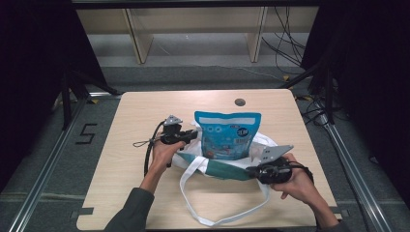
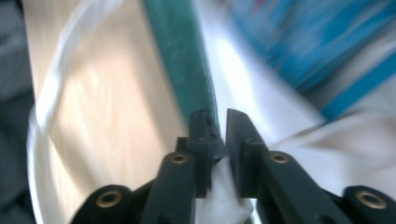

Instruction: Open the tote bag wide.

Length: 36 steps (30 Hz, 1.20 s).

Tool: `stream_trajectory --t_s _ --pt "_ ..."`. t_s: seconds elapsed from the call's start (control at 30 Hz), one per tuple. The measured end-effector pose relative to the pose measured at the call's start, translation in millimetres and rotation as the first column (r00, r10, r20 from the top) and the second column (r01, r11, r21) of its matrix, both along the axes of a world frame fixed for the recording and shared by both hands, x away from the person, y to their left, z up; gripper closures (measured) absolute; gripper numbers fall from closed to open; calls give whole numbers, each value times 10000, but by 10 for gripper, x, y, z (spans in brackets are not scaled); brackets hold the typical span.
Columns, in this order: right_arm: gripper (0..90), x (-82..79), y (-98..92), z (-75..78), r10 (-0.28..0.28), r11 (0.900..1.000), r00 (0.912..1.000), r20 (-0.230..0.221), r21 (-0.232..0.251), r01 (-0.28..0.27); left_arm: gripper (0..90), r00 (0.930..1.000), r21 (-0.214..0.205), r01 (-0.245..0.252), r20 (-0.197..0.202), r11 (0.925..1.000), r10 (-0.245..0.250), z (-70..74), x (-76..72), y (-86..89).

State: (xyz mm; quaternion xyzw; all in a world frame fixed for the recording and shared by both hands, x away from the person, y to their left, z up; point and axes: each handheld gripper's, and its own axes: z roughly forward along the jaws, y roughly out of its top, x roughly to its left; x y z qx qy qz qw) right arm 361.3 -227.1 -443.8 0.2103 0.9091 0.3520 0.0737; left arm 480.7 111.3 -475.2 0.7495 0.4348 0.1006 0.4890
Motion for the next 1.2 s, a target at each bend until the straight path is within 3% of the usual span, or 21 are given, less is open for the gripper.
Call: stream_trajectory --t_s 0.03,0.07,0.1,0.13,0.17,0.23,0.33,0.37,0.4,0.47,0.53,0.57,0.6,0.7,0.73,0.77,0.83,0.87,1.0,1.1,1.2 --pt "822 0 0 0 0 10000 10000 0 0 0 800 10000 0 0 0 10000 0 0 0 0" --pt "833 -29 84 -168 95 9976 9997 -218 -684 -109 810 9998 260 -21 -187 9997 26 -114 43 -22" --pt "833 -29 84 -168 95 9976 9997 -218 -684 -109 819 9998 260 -21 -187 9997 26 -114 43 -22" --pt "841 -11 152 -343 196 9905 9994 -281 -1356 -232 822 9994 668 116 -319 9977 -95 -174 66 -15" --pt "841 -11 152 -343 196 9905 9994 -281 -1356 -232 822 9987 916 195 -479 9956 -151 -244 85 -13" --pt "845 -16 212 -508 37 9900 9985 -539 -1407 -113 828 9983 615 -7 -580 9981 42 -351 91 -30" --pt "837 -33 228 -497 -182 9866 9991 -396 -1625 115 803 9979 748 9 -644 9972 39 -273 76 -7" --pt "821 -20 218 -492 40 9885 9985 -551 -1504 -123 771 9983 698 -136 -559 9975 176 -239 55 -13" --pt "760 -17 194 -462 -266 9926 9962 -832 -1205 165 701 9988 684 -246 -398 9974 273 -198 29 -9" --pt "723 -10 172 -410 41 9952 9957 -923 -970 -131 658 9995 1022 -275 -104 9944 287 -82 -42 41" --pt "604 -69 103 -178 -242 9995 9987 -452 -196 234 557 9994 740 -257 242 9969 240 113 -214 127" --pt "604 -69 103 -178 -242 9995 9987 -452 -196 234 552 9994 740 -257 242 9969 240 113 -214 127" --pt "545 -88 22 18 -326 9967 9994 -148 745 336 543 9992 539 -177 377 9984 157 176 -288 149" --pt "533 -115 -49 193 -552 9885 9984 85 1417 535 528 9978 481 225 609 9986 -254 303 -529 173" --pt "525 -120 -83 263 -813 9850 9958 422 1562 738 518 9974 542 358 608 9979 -391 307 -609 165" --pt "523 -74 -160 362 -1372 9802 9837 1158 1592 1180 506 9973 533 440 557 9976 -469 297 -685 150" --pt "523 -7 -229 396 -2069 9698 9678 1436 1603 1836 496 9959 437 834 321 9956 -848 230 -865 114" --pt "523 -7 -229 396 -2069 9698 9678 1436 1603 1836 482 9959 437 834 321 9956 -848 230 -865 114" --pt "522 190 -343 306 -3042 9475 9397 1560 1512 2816 411 9897 638 1424 20 9877 -1428 119 -994 0" --pt "523 257 -363 251 -3082 9477 9368 1657 1386 2873 400 9900 638 1405 51 9880 -1411 86 -962 -84" --pt "523 334 -347 203 -3413 9361 9301 1356 1383 3233 362 9926 399 1205 -191 9919 -1198 47 -889 -213"
